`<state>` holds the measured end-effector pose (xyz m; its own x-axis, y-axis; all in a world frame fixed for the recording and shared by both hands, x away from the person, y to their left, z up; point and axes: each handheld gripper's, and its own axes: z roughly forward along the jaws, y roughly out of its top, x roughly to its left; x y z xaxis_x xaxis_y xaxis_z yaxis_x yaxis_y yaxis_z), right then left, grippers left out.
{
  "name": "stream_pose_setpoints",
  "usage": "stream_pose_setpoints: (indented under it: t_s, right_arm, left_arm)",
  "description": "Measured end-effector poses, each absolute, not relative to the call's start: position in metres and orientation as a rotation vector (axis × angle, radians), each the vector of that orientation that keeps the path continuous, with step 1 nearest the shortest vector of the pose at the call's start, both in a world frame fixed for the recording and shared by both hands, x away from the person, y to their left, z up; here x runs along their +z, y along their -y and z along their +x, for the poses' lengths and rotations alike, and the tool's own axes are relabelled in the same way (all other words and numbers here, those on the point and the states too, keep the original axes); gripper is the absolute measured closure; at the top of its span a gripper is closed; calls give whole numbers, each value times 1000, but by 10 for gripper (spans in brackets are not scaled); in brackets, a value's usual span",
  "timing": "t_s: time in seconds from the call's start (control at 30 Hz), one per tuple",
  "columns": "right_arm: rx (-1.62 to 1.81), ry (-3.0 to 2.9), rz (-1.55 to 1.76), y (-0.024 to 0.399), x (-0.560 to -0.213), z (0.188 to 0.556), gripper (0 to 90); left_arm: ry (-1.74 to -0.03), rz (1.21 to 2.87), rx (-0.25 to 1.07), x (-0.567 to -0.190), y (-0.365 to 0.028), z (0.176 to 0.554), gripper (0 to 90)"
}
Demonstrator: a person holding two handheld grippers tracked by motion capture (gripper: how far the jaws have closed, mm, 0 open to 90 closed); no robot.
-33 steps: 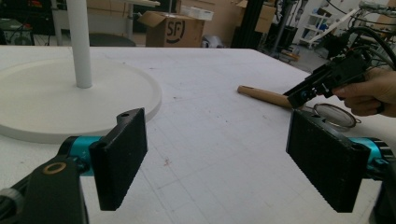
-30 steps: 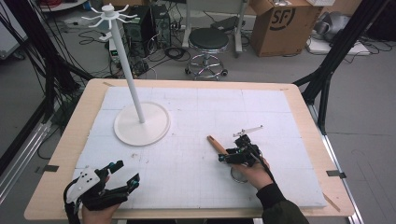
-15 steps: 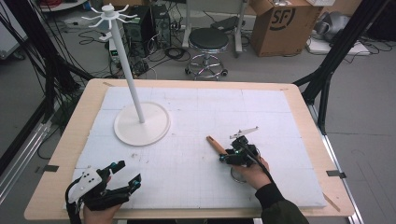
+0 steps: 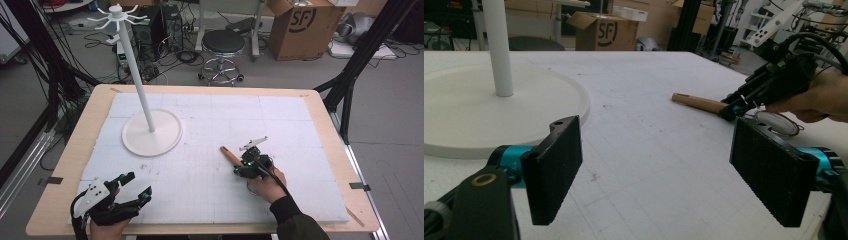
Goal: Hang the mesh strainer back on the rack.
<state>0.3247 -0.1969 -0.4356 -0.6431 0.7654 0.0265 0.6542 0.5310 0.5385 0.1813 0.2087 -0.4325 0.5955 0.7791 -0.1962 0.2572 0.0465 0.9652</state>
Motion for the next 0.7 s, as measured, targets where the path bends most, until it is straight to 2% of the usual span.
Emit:
stream_pose_setpoints:
  t_s: [0.3, 0.5, 0.7]
  right_arm:
    - [806, -2563, 1206, 201, -434, 325, 698]
    - [1004, -2532, 1276, 213, -426, 331, 706]
    - [933, -2581, 1277, 207, -432, 335, 706]
  left_arm:
    - [-925, 1505, 499, -433, -213, 181, 216]
    - [-927, 1502, 503, -433, -215, 179, 216]
    - [-925, 1504, 506, -433, -214, 179, 216]
